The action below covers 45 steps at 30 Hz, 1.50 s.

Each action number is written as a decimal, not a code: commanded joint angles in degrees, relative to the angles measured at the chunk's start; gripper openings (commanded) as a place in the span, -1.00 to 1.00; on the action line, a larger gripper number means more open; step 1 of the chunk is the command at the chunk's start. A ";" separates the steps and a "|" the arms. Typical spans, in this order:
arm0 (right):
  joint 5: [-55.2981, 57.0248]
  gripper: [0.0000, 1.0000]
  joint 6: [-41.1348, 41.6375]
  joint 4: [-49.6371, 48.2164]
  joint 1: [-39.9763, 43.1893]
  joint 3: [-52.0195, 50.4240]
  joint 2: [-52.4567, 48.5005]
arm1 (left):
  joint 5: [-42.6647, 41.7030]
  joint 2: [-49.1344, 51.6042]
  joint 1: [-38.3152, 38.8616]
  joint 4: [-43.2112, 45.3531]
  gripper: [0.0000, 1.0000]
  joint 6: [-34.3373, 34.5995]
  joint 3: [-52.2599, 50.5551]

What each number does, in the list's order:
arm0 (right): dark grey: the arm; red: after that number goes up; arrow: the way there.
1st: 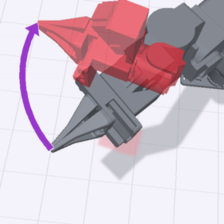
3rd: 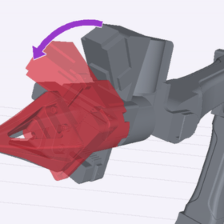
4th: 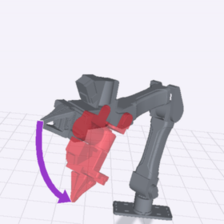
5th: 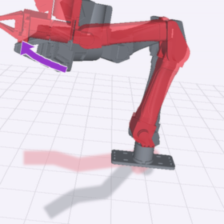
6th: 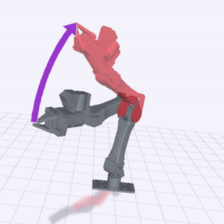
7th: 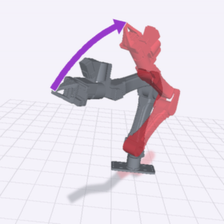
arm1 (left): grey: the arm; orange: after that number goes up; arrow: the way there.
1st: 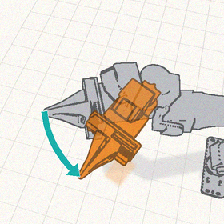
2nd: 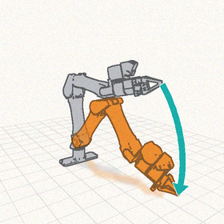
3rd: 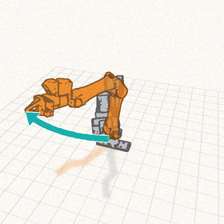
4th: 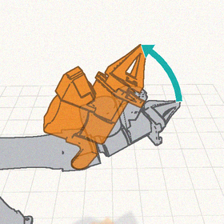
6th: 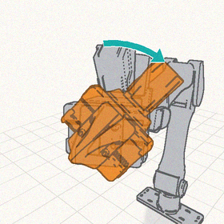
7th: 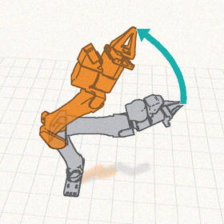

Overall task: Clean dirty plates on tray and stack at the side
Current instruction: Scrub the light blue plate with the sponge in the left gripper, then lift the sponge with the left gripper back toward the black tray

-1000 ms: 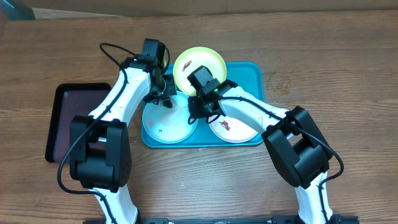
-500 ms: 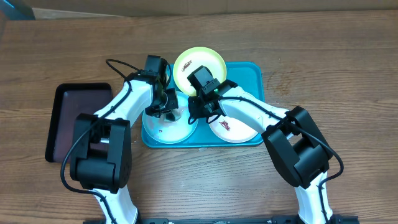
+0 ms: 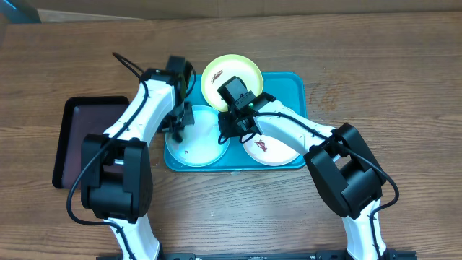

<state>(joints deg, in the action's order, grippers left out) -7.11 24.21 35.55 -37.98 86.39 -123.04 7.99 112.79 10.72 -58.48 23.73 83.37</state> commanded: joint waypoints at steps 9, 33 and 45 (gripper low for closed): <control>1.97 -0.92 0.04 0.28 0.24 -1.16 -0.37 | -24.06 0.35 0.79 13.33 -0.92 -0.57 -10.19; 1.86 -0.92 -0.37 1.14 0.22 -1.11 0.09 | 14.49 -0.76 0.42 -14.34 -0.92 9.25 12.35; 2.91 -0.93 -0.42 4.28 -0.33 1.79 7.98 | 9.66 -13.51 -13.18 -17.18 -0.92 6.62 16.96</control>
<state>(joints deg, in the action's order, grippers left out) -5.98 23.94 40.10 -37.98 86.35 -119.94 19.81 102.76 2.33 -75.44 31.48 98.76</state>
